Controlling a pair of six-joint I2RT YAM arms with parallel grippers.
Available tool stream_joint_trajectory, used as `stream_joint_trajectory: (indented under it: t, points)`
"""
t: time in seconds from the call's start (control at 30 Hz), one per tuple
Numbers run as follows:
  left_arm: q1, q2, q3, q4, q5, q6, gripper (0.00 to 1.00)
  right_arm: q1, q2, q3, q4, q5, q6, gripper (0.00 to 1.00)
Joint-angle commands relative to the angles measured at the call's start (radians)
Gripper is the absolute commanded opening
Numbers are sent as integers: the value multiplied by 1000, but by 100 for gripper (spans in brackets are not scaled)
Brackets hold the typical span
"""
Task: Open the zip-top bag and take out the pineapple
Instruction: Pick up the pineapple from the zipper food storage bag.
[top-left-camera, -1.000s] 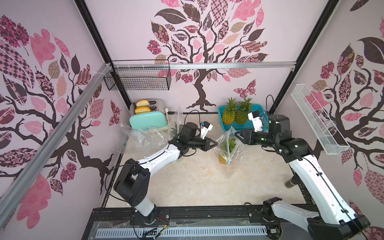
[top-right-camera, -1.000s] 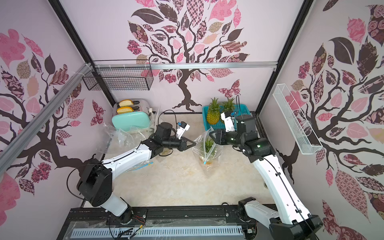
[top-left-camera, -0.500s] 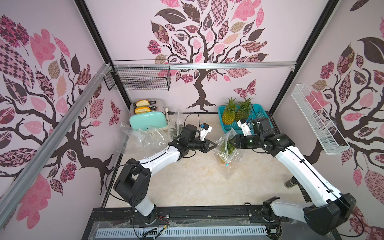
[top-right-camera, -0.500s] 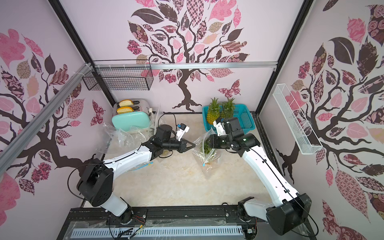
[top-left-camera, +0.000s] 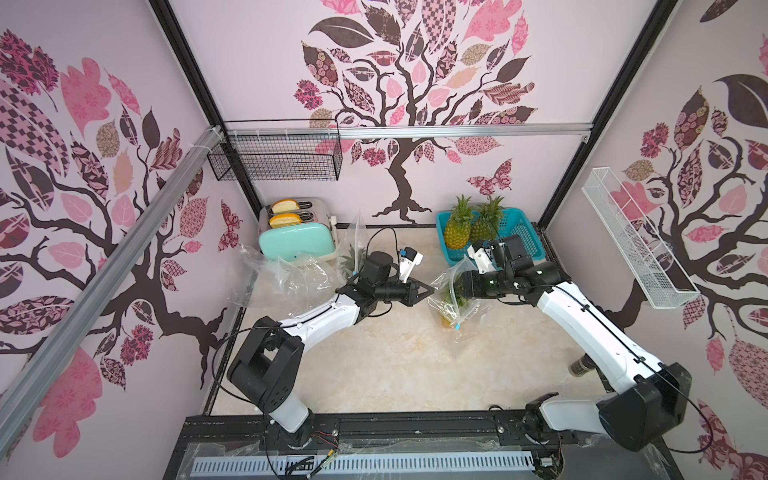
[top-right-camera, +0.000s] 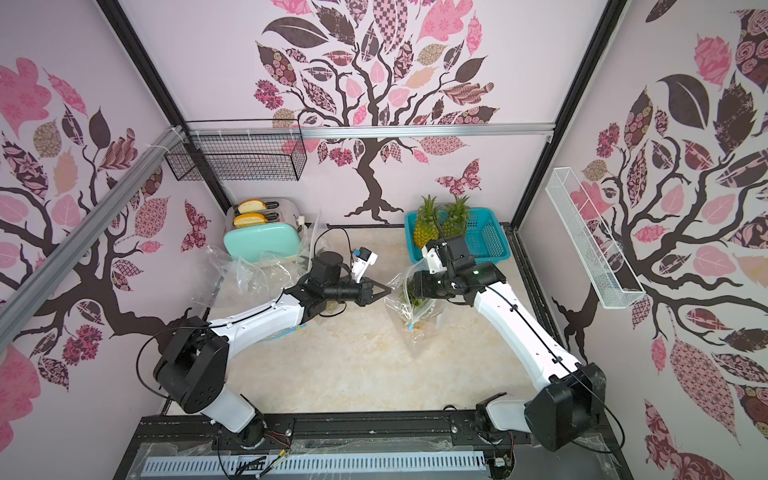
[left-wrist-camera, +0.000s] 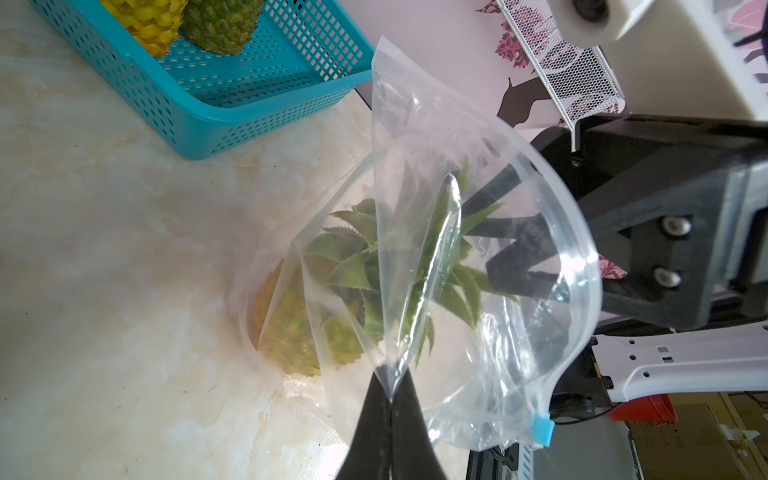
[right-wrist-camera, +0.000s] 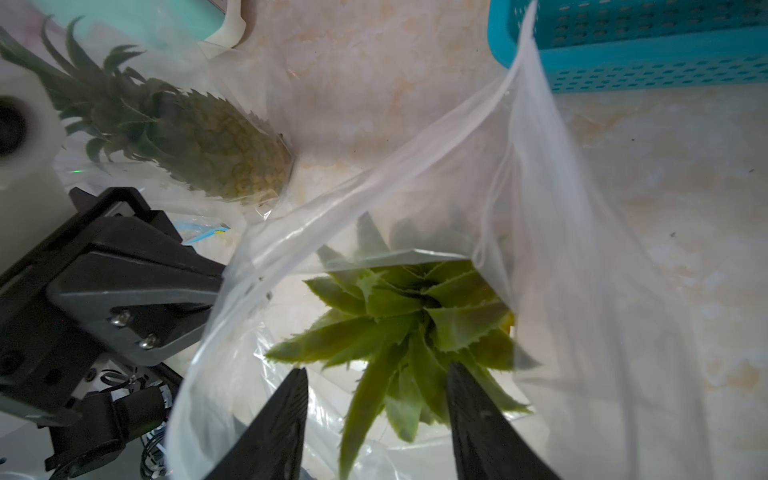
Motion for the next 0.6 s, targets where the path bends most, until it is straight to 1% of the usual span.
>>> stream_joint_trajectory:
  t: [0.0,0.27,0.4,0.57]
  points:
    - [17,-10,-23,78,1,-22,0,18,20,39,-41,56,-15,57]
    - [25,8,-31,124,27,-36,0,74,96,124,-85,133,-30,63]
    - [24,17,-35,147,38,-46,0,81,145,165,-111,184,-40,64]
    - [24,18,-51,167,44,-55,0,81,199,162,-103,230,-41,66]
